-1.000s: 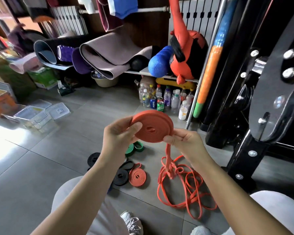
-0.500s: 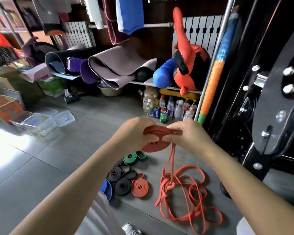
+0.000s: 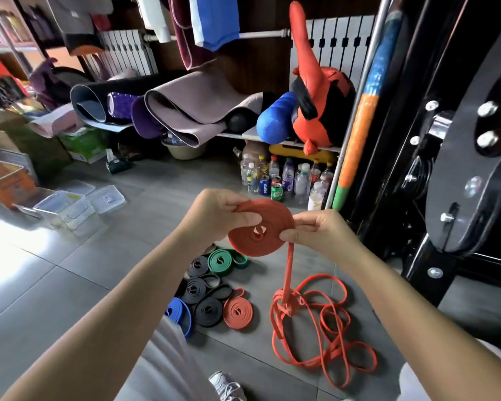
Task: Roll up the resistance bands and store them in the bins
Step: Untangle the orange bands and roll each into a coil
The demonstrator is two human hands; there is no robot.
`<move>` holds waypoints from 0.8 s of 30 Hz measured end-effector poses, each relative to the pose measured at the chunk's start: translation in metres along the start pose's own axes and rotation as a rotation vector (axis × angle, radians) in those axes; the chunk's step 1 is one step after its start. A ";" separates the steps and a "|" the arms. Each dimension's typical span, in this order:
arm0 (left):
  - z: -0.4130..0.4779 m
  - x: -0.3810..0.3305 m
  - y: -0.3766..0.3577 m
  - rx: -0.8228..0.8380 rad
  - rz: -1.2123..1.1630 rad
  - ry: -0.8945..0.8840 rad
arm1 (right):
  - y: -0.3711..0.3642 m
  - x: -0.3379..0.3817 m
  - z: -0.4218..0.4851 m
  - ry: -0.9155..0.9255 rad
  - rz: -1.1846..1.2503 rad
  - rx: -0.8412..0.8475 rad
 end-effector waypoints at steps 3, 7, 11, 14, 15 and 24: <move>-0.004 0.013 -0.005 0.017 -0.325 0.109 | -0.002 -0.012 -0.006 -0.043 0.228 -0.049; -0.006 0.019 -0.017 0.063 -0.258 0.111 | 0.001 -0.014 -0.005 -0.009 0.156 -0.055; -0.004 0.004 -0.018 0.066 0.666 -0.193 | 0.003 -0.009 -0.001 0.017 -0.392 0.038; -0.006 -0.009 -0.035 0.169 0.954 -0.329 | -0.004 -0.007 0.003 0.025 -0.564 0.079; -0.005 -0.008 -0.042 0.201 1.039 -0.344 | -0.006 -0.007 0.004 0.029 -0.541 0.067; -0.005 0.004 -0.035 0.067 0.727 -0.299 | 0.004 -0.056 -0.011 -0.105 -0.254 0.025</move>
Point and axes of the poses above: each hand's wrist, its own z-axis towards the middle knuckle, its own y-axis out of the back of the hand, x = y × z, the point moved 1 cm from there along z, towards the middle knuckle, and after that the axes turned 11 degrees about z, right-handed, at the moved point
